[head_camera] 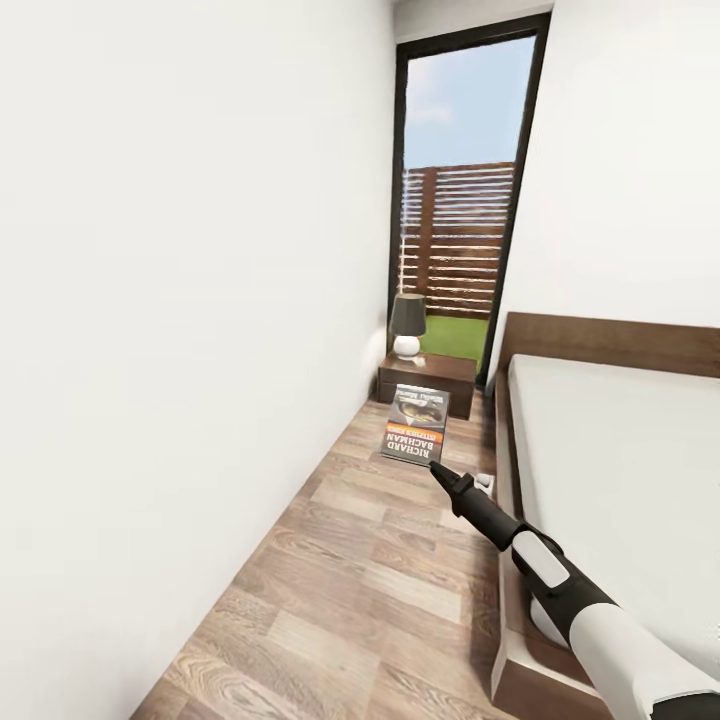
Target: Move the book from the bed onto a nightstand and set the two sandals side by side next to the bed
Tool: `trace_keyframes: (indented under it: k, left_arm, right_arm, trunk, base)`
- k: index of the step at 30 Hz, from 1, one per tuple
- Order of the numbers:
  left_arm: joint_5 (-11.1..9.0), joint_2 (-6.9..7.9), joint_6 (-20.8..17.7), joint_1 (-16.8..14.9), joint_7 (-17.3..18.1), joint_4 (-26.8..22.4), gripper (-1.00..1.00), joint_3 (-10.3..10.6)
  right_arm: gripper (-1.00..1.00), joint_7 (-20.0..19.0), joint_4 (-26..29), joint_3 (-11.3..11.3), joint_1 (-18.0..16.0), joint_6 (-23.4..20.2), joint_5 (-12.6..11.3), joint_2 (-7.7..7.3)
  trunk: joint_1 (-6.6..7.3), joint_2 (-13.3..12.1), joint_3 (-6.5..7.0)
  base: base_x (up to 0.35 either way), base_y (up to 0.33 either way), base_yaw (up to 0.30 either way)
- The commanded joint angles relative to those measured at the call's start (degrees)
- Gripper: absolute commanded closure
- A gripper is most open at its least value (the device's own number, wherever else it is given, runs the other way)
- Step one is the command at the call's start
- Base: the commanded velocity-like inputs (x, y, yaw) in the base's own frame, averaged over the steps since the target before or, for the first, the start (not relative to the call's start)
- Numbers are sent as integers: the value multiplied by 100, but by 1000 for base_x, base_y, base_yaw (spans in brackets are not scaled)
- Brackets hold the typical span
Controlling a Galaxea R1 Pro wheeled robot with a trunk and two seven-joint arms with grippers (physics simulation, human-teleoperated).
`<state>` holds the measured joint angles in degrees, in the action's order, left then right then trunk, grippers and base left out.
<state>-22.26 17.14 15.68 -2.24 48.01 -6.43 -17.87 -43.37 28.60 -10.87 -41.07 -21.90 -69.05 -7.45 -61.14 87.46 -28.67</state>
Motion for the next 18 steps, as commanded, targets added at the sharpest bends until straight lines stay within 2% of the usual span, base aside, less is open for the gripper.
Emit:
trace_keyframes:
  k: [1, 18]
  left_arm:
    - [3, 3, 31, -4, 14, 9, -100, -6]
    - [3, 5, 31, -4, 8, 17, -100, -6]
  right_arm:
    - [100, -5, -3, -28, -6, -31, -63, -4]
    - [100, -5, -3, -29, -6, -25, -68, 3]
  trunk:
    - [-1, 3, -6]
    - [-1, 3, -6]
  base:
    - [94, 71, -122]
    - [128, 32, -119]
